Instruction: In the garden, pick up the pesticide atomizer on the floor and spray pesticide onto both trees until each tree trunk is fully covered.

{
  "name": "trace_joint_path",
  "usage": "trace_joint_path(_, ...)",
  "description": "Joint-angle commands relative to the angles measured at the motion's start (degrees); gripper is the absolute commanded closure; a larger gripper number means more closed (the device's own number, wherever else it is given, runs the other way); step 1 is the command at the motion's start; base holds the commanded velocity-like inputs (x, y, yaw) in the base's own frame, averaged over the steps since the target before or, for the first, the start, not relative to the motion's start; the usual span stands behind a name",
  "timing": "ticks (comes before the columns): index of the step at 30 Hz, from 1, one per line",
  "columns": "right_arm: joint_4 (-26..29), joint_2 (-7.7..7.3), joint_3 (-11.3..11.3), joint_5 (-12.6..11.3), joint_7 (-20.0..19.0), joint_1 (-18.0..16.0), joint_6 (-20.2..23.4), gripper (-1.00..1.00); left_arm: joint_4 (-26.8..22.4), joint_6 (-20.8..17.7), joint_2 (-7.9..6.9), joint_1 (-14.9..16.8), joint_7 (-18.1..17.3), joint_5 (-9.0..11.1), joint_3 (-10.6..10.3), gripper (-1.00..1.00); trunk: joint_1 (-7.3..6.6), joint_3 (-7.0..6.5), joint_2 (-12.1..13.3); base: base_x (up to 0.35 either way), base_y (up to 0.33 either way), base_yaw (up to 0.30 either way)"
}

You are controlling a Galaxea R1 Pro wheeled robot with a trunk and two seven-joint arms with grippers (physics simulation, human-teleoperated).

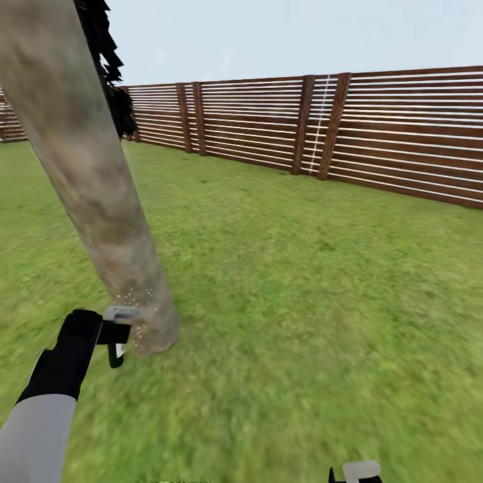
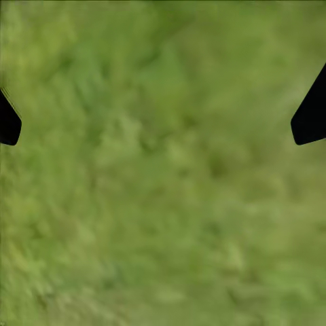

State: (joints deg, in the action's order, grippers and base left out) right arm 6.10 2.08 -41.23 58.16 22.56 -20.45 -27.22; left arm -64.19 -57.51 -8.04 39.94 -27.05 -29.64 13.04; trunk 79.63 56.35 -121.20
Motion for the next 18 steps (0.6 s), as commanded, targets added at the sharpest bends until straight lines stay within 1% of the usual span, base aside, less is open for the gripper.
trace_joint_path(1,-0.03,0.02,-0.47,0.62,0.23,-0.03,-0.12,-1.00,-0.05,-0.16,0.03,0.05,-0.31,-0.51,0.06,1.00,-0.01,0.05,-0.02,0.002,-0.273,0.277)
trace_joint_path(5,0.13,-0.06,-0.51,0.51,0.29,-0.03,-0.12,-1.00,0.37,0.00,0.13,-0.10,0.87,-0.47,0.07,1.00,-0.01,0.05,-0.02,0.002,-0.273,0.277)
trace_joint_path(6,0.14,-0.06,-0.52,0.52,0.30,-0.03,-0.12,-1.00,0.55,0.02,0.13,-0.20,1.55,-0.40,0.28,1.00,-0.01,0.05,-0.02,0.039,-0.273,0.277)
trace_joint_path(8,0.20,-0.06,-0.58,0.47,0.30,-0.03,-0.12,-1.00,0.75,0.04,0.13,-1.13,2.44,-0.33,1.47,1.00,-0.01,0.05,-0.02,0.068,-0.273,0.189)
trace_joint_path(9,0.22,-0.09,-0.60,0.46,0.30,-0.03,-0.12,-1.00,0.80,0.11,0.13,-2.53,2.68,-0.29,3.09,1.00,-0.01,0.05,-0.02,0.083,-0.273,0.044)
trace_joint_path(10,0.22,-0.12,-0.60,0.46,0.30,-0.03,-0.12,-1.00,0.86,0.57,0.13,-3.87,2.74,-0.31,5.14,1.00,-0.01,0.05,-0.02,0.089,-0.273,0.018)
trace_joint_path(11,0.23,-0.18,-0.63,0.46,0.30,-0.03,-0.12,-1.00,0.88,1.57,0.13,-4.77,2.77,-0.32,6.55,1.00,-0.01,0.05,-0.02,0.094,-0.273,0.009)
trace_joint_path(12,0.23,-0.21,-0.61,0.46,0.30,-0.03,-0.12,-1.00,1.00,3.52,0.13,-5.94,2.82,-0.38,7.81,1.00,-0.01,0.05,-0.02,0.115,-0.273,0.003)
trace_joint_path(13,0.23,-0.22,-0.61,0.46,0.30,-0.03,-0.12,-1.00,1.49,4.05,0.18,-6.28,2.91,-0.40,8.10,1.00,-0.01,0.05,-0.02,0.124,-0.273,0.002)
trace_joint_path(14,0.23,-0.23,-0.63,0.46,0.30,-0.03,-0.12,-1.00,2.51,4.44,0.35,-6.51,3.94,-0.41,8.26,1.00,-0.01,0.05,-0.02,0.143,-0.268,0.001)
trace_joint_path(15,0.23,-0.23,-0.63,0.46,0.30,-0.03,-0.12,-1.00,2.87,4.59,0.57,-6.58,5.75,-0.32,8.23,1.00,-0.01,0.05,-0.02,0.162,-0.255,0.000)
trace_joint_path(16,0.23,-0.23,-0.61,0.46,0.30,-0.03,-0.12,-1.00,3.01,4.63,0.73,-6.61,7.76,-0.03,8.18,1.00,-0.01,0.05,-0.02,0.203,-0.221,0.000)
trace_joint_path(17,0.23,-0.19,-0.61,0.46,0.30,-0.03,-0.12,-1.00,3.06,4.62,0.78,-6.62,8.62,0.24,8.22,1.00,-0.01,0.05,-0.02,0.221,-0.205,0.000)
trace_joint_path(18,0.23,-0.16,-0.61,0.46,0.30,-0.03,-0.12,-1.00,3.31,4.61,0.81,-6.62,9.00,0.92,8.40,1.00,-0.01,0.05,-0.02,0.221,-0.157,0.000)
